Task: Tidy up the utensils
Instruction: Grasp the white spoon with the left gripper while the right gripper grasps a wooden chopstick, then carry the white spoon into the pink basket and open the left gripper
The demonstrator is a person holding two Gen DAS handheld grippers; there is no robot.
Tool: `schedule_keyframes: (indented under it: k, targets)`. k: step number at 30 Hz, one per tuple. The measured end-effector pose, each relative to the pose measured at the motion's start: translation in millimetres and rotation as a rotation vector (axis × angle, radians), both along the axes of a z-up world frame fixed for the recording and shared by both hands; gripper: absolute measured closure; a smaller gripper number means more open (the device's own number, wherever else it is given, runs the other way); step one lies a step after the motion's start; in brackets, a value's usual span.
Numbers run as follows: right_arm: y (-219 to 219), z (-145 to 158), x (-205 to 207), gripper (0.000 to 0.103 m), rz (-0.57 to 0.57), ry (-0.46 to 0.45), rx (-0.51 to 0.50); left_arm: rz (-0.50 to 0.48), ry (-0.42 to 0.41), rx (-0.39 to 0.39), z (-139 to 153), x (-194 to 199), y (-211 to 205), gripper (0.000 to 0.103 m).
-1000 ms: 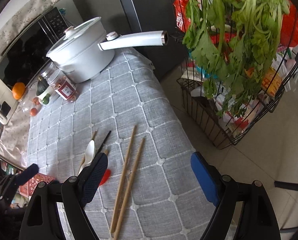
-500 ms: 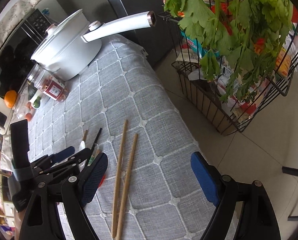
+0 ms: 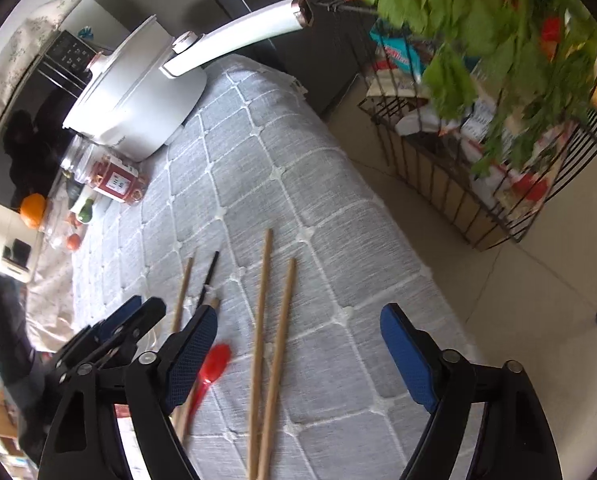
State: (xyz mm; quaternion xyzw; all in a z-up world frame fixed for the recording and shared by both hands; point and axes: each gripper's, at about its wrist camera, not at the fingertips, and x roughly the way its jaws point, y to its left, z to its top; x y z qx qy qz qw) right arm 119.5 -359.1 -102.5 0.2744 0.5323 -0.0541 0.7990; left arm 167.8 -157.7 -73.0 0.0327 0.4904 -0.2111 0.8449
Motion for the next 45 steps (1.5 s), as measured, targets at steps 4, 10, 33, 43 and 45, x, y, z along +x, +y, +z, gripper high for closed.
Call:
schedule_keyframes:
  k: [4, 10, 33, 43, 45]
  targets:
    - [5.6, -17.8, 10.4, 0.054, 0.019, 0.014, 0.054, -0.018, -0.082, -0.034, 27.5, -28.9, 9.6, 0.067]
    - [21.3, -39.7, 19.0, 0.070, 0.013, 0.087, -0.035, -0.042, -0.154, -0.070, 49.1, -61.9, 24.8, 0.067]
    - [63.7, 22.8, -10.6, 0.097, 0.096, -0.120, -0.230, 0.068, -0.278, -0.226, 77.8, -113.7, 92.8, 0.067]
    - [90.4, 111.6, -58.3, 0.097, 0.116, -0.444, -0.245, 0.128, -0.462, -0.314, 118.3, -134.1, 127.5, 0.067]
    - [94.4, 122.5, -61.5, 0.097, 0.116, -0.494, -0.245, 0.153, -0.506, -0.337, 123.7, -133.6, 137.0, 0.067]
